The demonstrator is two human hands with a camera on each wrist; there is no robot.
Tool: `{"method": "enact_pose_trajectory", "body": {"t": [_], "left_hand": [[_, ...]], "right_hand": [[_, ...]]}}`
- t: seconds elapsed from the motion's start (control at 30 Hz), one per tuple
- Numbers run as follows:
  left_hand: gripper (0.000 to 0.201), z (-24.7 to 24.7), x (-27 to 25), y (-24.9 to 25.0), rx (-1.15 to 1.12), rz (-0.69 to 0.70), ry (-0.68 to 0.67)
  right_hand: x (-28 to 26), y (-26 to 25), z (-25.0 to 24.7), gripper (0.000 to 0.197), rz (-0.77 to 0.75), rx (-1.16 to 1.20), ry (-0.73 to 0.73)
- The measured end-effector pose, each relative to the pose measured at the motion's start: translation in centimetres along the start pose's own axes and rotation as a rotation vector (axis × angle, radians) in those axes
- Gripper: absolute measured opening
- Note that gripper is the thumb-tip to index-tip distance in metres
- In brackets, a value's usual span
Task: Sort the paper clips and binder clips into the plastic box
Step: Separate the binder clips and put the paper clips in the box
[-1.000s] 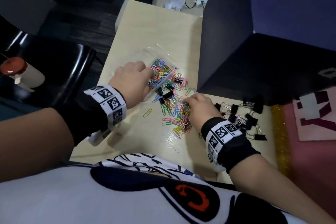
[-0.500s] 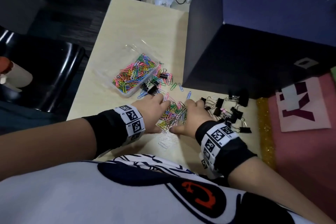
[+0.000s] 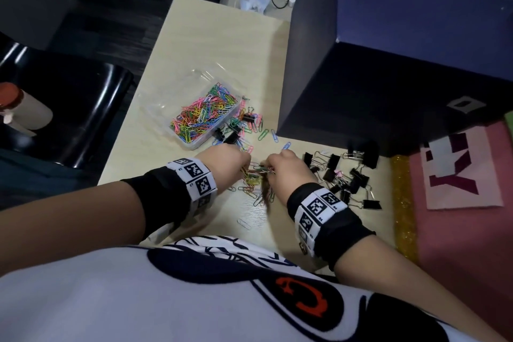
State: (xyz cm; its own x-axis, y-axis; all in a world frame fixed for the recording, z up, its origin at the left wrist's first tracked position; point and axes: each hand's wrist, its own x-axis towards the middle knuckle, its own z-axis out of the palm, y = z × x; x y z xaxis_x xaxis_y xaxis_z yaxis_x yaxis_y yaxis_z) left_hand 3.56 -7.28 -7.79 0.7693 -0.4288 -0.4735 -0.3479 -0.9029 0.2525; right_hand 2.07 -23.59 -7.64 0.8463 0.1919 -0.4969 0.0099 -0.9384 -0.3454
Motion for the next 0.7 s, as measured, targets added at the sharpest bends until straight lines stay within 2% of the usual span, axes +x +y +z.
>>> {"method": "enact_pose_trajectory", "body": {"t": [0.2, 0.4, 0.53, 0.7], "left_hand": [[0.020, -1.7, -1.8, -1.5, -0.124, 0.006, 0.143], [0.015, -4.8, -3.5, -4.5, -0.255, -0.061, 0.322], [0.015, -6.2, -3.7, -7.1, -0.243, -0.130, 0.379], [0.021, -6.3, -2.9, -9.3, -0.245, -0.186, 0.389]], "right_hand": [[0.4, -0.6, -1.8, 0.022, 0.044, 0.043, 0.044], [1.5, -4.2, -3.6, 0.019, -0.119, 0.053, 0.128], [3.9, -7.3, -4.1, 0.020, -0.187, 0.071, 0.212], [7.0, -10.4, -4.5, 0.024, -0.122, 0.150, 0.272]]}}
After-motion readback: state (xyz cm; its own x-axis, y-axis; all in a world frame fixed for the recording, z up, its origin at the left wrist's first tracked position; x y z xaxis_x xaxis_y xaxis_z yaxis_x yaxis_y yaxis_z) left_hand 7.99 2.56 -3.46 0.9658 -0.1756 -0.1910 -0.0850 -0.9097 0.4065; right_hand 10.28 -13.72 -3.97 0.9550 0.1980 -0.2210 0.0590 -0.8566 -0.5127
